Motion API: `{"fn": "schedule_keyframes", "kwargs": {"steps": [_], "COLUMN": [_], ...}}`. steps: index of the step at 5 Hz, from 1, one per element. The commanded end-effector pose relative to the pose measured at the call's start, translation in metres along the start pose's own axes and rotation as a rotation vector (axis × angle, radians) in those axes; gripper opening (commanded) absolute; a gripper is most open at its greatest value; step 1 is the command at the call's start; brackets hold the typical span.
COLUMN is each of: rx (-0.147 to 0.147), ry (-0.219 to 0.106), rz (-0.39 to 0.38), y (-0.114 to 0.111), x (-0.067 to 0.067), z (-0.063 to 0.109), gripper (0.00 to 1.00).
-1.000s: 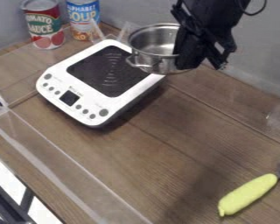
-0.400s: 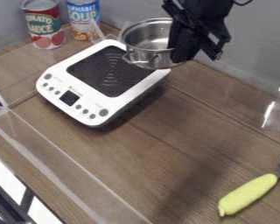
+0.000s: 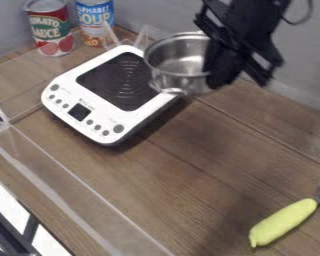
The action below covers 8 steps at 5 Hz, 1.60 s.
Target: Remove silver pot from the white and black stove top and place it on the table
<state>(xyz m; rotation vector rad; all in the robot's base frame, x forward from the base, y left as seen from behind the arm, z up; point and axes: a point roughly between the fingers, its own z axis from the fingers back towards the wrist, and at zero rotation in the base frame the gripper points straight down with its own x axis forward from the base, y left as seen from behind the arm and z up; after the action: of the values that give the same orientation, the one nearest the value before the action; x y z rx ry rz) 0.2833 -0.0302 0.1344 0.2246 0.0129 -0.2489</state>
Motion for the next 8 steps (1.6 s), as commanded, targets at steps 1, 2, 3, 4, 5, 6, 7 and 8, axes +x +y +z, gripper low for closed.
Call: {"fn": "schedule_keyframes", "kwargs": {"steps": [1, 2, 3, 4, 5, 6, 7, 8], "rx": [0.008, -0.012, -0.008, -0.007, -0.017, -0.030, -0.035, -0.040], "ry": [-0.046, -0.052, -0.083, -0.109, -0.121, -0.134, -0.141, -0.148], "rz": [0.034, 0.049, 0.005, -0.038, -0.016, -0.003, 0.009, 0.017], "y": [-0.022, -0.037, -0.019, -0.008, 0.003, 0.004, 0.005, 0.008], "x": [0.014, 0.027, 0.031, 0.033, 0.030, 0.031, 0.034, 0.039], "z": [-0.007, -0.037, -0.040, -0.044, -0.052, -0.058, -0.062, -0.064], "gripper": [0.00, 0.00, 0.00, 0.00, 0.00, 0.00, 0.00, 0.00]}}
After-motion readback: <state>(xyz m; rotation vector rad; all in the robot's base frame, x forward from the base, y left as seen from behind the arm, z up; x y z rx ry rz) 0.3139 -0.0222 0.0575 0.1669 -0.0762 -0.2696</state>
